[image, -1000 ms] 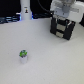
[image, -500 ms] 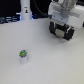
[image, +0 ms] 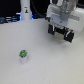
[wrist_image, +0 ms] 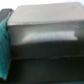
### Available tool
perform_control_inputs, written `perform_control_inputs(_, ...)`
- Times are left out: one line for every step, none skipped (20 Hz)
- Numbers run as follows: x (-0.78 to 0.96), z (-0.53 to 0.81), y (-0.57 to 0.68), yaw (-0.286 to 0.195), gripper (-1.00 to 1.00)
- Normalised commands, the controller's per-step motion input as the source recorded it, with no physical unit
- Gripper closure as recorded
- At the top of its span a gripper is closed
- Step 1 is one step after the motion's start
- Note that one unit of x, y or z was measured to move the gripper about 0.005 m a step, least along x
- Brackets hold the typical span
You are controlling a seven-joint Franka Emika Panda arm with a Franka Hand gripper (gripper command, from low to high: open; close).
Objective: Open the kcup holder, insert the kcup into the holder, and close the kcup holder
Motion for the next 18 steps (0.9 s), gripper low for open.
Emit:
perform_control_inputs(0.88,0.12,-0.38,-0.083,1.0)
perform_control_inputs(0.87,0.12,-0.4,-0.083,1.0)
perform_control_inputs(0.87,0.12,-0.41,-0.082,1.0)
perform_control_inputs(0.86,0.12,-0.41,-0.08,1.0)
perform_control_inputs(0.85,0.13,-0.41,-0.081,1.0)
perform_control_inputs(0.84,0.13,-0.42,-0.082,1.0)
perform_control_inputs(0.83,0.13,-0.43,-0.078,1.0)
perform_control_inputs(0.82,0.12,-0.45,-0.078,1.0)
perform_control_inputs(0.83,0.14,-0.44,-0.073,1.0)
perform_control_inputs(0.84,0.14,-0.46,-0.079,1.0)
perform_control_inputs(0.78,0.1,-0.43,-0.097,1.0)
perform_control_inputs(0.41,0.08,-0.17,-0.079,-1.0)
perform_control_inputs(0.73,0.08,-0.41,-0.071,1.0)
perform_control_inputs(0.37,0.09,-0.08,-0.074,-1.0)
perform_control_inputs(0.25,0.13,-0.11,-0.092,-1.0)
perform_control_inputs(0.24,0.18,-0.13,-0.105,-1.0)
perform_control_inputs(0.29,0.19,-0.18,-0.106,-1.0)
perform_control_inputs(0.23,0.29,-0.23,-0.119,-1.0)
